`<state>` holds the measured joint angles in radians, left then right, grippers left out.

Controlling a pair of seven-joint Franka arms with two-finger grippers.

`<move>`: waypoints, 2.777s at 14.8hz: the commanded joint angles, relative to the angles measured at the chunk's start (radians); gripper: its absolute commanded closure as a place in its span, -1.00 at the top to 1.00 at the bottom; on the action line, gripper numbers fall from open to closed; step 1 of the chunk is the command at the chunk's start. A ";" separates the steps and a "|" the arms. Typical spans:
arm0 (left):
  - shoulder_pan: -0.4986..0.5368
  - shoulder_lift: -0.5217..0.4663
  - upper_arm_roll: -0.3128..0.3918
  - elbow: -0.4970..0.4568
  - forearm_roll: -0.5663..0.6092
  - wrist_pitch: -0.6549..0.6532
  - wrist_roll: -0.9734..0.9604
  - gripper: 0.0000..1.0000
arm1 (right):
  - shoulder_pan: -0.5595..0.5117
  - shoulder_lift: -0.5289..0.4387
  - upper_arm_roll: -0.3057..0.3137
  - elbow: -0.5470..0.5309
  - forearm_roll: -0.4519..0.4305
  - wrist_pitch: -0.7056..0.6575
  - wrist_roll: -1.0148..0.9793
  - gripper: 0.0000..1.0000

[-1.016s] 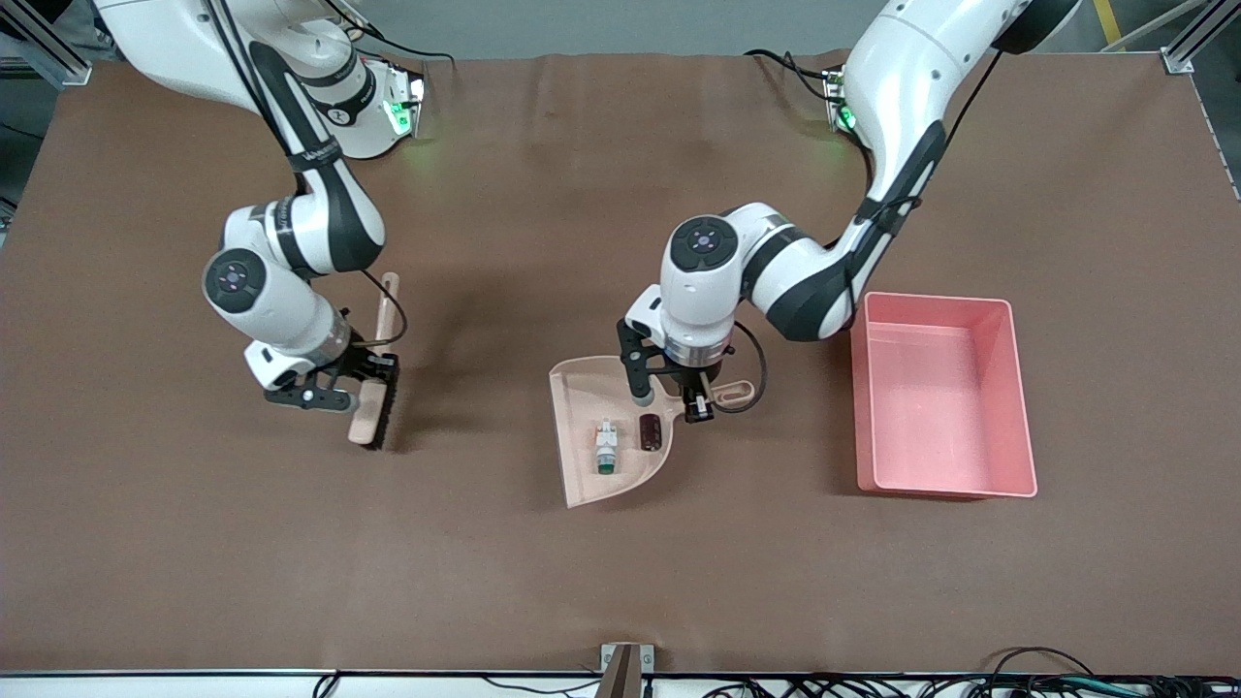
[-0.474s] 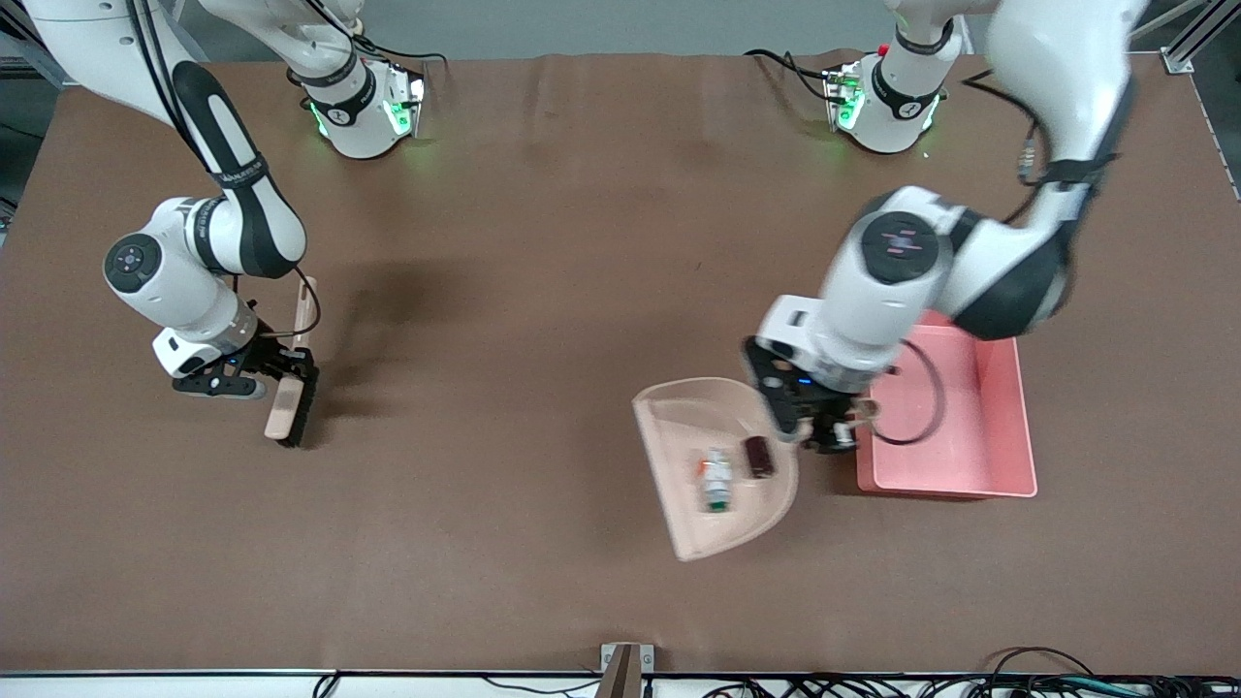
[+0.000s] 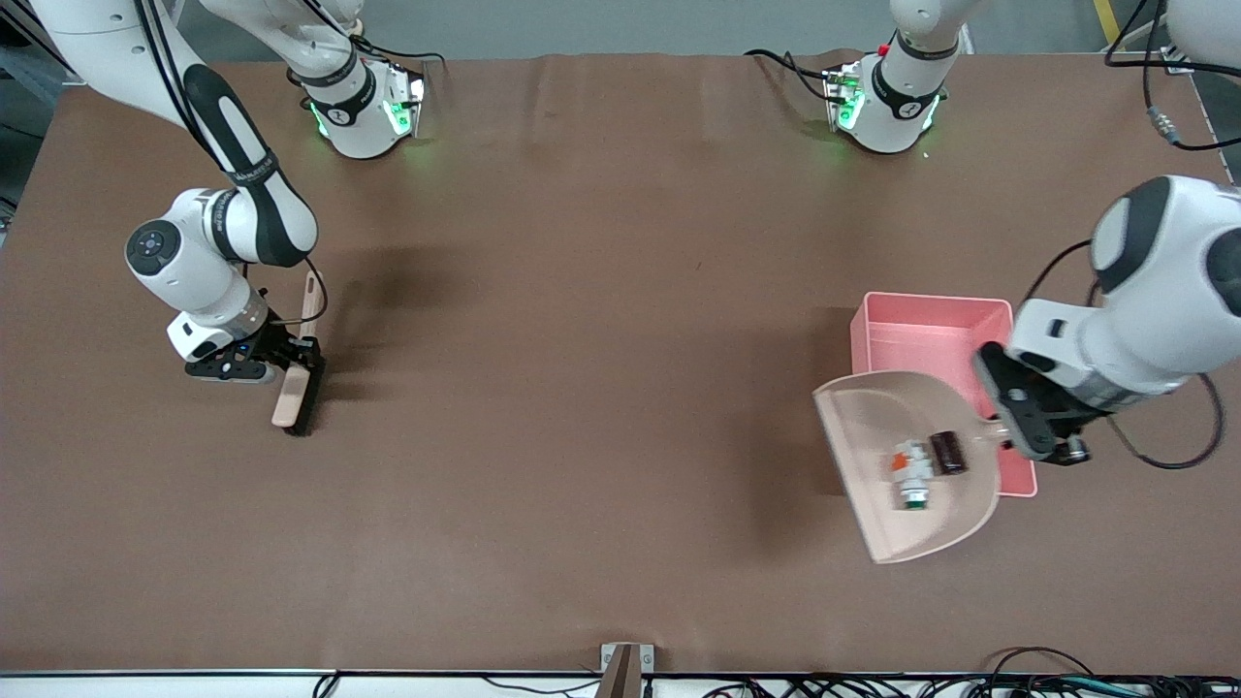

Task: Clean e-waste and dump in bin
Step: 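Carry the dustpan to the bin with the left gripper while the right drops the brush, then tilt the dustpan with the left gripper to dump components into the bin, then move the dustpan beside the bin and lower it with the left gripper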

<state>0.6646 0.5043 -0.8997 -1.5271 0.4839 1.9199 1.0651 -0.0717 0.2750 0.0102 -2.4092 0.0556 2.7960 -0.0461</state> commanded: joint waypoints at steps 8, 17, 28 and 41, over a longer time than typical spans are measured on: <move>0.145 -0.090 0.001 -0.174 0.358 -0.041 0.125 -0.93 | -0.008 -0.033 0.013 0.140 -0.008 -0.183 -0.032 1.00; 0.141 -0.096 0.007 -0.288 0.582 -0.124 0.044 -0.94 | -0.008 -0.318 0.014 0.404 -0.008 -0.789 -0.017 1.00; 0.012 -0.083 -0.245 -0.142 0.460 -0.130 -0.065 -0.91 | -0.011 -0.386 0.030 0.744 -0.042 -1.153 0.041 1.00; -0.367 0.253 -0.128 -0.108 0.432 -0.111 -0.451 -0.91 | -0.026 -0.260 0.031 0.875 -0.039 -1.197 0.043 1.00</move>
<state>0.3739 0.7626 -1.0745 -1.6619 0.9227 1.8156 0.6586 -0.0798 0.0075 0.0321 -1.5506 0.0159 1.6484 -0.0167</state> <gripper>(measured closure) 0.670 0.000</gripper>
